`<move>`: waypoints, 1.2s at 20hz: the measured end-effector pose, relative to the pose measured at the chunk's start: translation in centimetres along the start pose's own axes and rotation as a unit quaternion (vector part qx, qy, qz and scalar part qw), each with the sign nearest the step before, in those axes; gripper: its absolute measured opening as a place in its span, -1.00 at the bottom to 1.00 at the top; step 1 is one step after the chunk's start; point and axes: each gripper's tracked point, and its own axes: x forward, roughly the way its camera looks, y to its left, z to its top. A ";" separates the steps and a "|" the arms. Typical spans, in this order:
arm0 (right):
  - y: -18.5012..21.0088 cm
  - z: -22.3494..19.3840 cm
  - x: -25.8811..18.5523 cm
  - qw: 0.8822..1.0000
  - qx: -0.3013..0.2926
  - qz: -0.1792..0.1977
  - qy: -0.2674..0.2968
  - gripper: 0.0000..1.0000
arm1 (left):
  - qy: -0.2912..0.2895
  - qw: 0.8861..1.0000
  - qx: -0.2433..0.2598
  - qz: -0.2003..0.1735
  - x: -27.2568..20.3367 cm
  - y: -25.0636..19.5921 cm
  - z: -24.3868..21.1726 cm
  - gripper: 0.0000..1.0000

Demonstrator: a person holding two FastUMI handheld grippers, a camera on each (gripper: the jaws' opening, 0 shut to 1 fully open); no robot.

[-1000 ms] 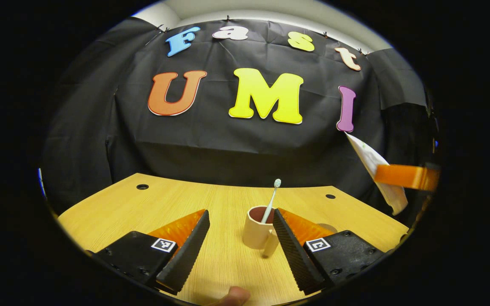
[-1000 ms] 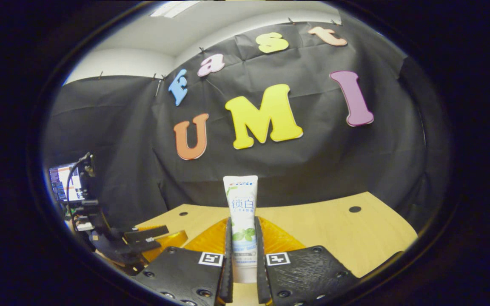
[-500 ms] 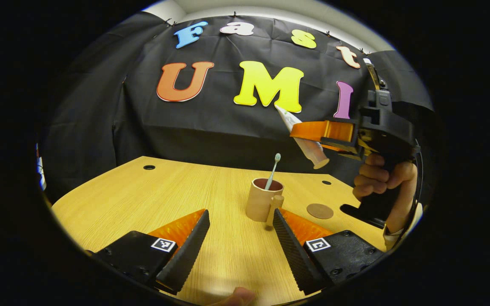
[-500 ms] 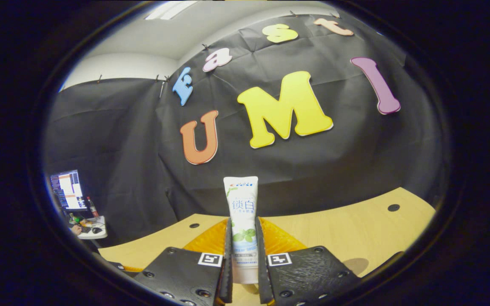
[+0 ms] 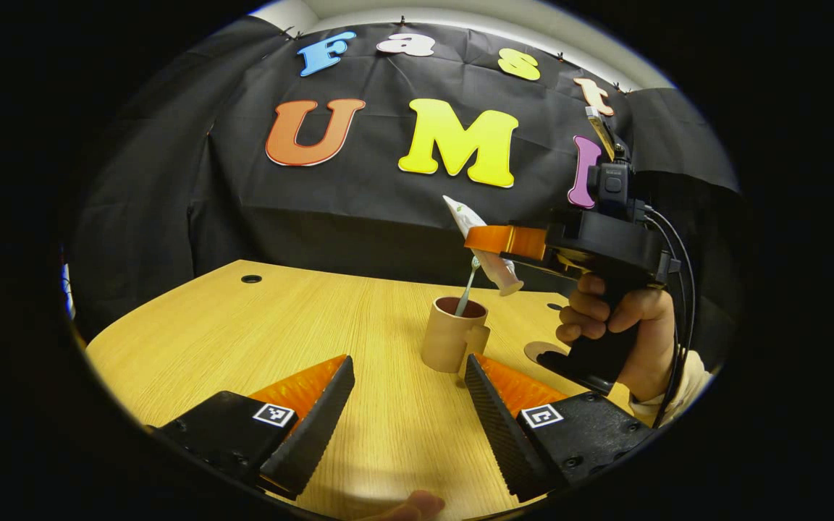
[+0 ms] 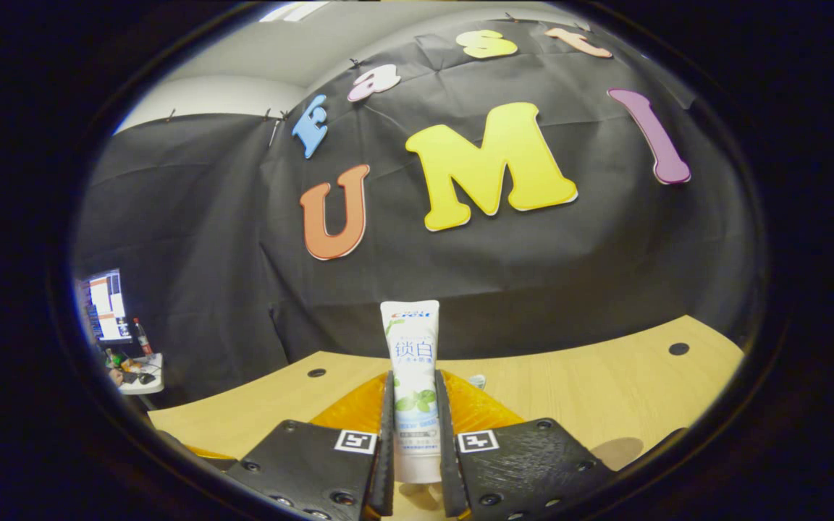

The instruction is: Put the toothbrush and toothpaste on the desktop into the cup, then pick up the cup and place it on the coaster on the desktop.

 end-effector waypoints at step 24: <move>-3.5 2.6 -3.0 0.989 -0.079 -0.125 0.016 0.92 | 0.000 1.000 0.006 0.001 -1.1 -0.2 -0.9 0.95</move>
